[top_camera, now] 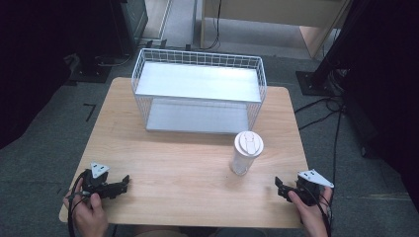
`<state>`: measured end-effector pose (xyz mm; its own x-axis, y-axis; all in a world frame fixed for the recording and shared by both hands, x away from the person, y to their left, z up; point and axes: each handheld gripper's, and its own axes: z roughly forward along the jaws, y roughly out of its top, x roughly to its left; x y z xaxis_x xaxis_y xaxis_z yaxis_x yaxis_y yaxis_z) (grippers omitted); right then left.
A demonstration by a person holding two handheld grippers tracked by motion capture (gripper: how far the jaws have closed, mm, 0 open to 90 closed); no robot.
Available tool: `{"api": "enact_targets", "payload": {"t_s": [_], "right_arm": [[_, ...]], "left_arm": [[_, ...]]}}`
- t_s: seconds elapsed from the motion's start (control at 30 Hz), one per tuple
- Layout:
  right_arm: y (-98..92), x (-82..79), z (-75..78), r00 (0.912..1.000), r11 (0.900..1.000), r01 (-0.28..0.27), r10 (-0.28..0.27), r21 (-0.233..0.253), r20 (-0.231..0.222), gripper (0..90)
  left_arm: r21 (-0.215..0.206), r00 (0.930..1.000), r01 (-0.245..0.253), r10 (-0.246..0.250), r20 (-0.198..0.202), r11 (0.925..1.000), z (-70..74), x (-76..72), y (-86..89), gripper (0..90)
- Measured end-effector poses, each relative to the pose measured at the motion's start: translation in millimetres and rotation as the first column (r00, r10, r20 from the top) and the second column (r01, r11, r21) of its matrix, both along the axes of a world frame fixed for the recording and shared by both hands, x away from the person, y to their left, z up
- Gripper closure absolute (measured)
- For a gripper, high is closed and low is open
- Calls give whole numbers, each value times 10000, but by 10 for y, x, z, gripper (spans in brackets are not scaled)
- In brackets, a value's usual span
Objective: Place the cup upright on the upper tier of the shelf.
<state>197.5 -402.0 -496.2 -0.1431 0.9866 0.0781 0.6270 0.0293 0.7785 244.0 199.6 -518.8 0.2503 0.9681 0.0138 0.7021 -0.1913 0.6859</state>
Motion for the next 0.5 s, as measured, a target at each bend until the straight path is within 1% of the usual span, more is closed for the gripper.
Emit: {"api": "enact_targets", "payload": {"t_s": [0.07,0.17,0.33,0.5], "right_arm": [[64,17,61,9997,9997,-169,166,183,158,100],[171,44,129,9984,9990,-386,376,215,418,108],[362,96,181,9947,9957,-897,885,223,517,108],[527,147,220,9898,9917,-1271,1254,216,674,109]], "left_arm": [[-2,10000,-2,2,2,10000,0,0,0,11],[7,10000,8,-8,-4,10000,0,0,0,11],[4,10000,8,-8,-4,10000,0,0,0,11],[5,10000,6,-6,-1,10000,0,0,0,11]]}}
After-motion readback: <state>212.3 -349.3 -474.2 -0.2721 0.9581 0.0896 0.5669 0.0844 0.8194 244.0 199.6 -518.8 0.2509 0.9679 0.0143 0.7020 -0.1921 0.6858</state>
